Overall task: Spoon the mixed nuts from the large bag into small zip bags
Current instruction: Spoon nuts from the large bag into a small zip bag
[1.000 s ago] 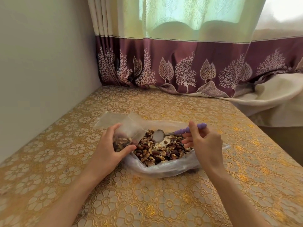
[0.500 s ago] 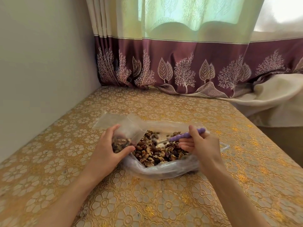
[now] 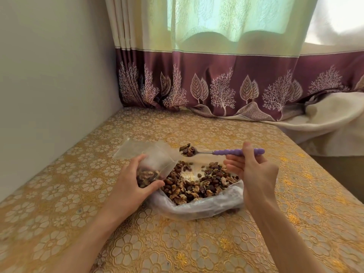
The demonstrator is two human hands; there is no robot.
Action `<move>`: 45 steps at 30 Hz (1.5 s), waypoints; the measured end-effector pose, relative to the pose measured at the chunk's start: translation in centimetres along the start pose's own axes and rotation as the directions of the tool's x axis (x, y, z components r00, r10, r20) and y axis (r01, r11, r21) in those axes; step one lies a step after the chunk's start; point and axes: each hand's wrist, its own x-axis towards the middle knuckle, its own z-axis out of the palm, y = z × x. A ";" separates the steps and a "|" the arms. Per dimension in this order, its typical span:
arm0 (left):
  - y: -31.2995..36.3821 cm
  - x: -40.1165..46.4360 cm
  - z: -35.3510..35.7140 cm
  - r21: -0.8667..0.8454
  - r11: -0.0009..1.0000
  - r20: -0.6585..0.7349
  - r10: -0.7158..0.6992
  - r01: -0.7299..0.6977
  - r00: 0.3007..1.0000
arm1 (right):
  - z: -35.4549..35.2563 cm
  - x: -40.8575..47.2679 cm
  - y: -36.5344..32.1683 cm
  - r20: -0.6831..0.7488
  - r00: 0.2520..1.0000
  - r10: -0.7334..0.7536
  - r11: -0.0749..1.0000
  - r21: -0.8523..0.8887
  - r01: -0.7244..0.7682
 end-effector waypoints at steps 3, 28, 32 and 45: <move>-0.2 0.0 0.0 -0.001 1.000 0.004 -0.003 0.003 1.000 | 0.7 -0.6 -0.4 0.045 0.996 -0.081 0.997 0.008 0.081; -0.4 0.1 0.3 -0.023 0.999 -0.022 0.028 -0.028 0.999 | -0.8 0.1 0.0 0.066 0.980 -0.186 0.980 -0.066 0.190; -0.2 -0.1 0.2 -0.027 0.999 -0.021 0.031 -0.032 0.999 | -1.5 0.5 0.6 0.122 0.972 -0.201 0.935 -0.272 0.228; -0.1 -0.1 0.1 -0.015 0.999 -0.031 0.034 -0.034 0.999 | -1.1 -0.3 1.1 0.288 0.957 0.037 0.915 -0.394 0.083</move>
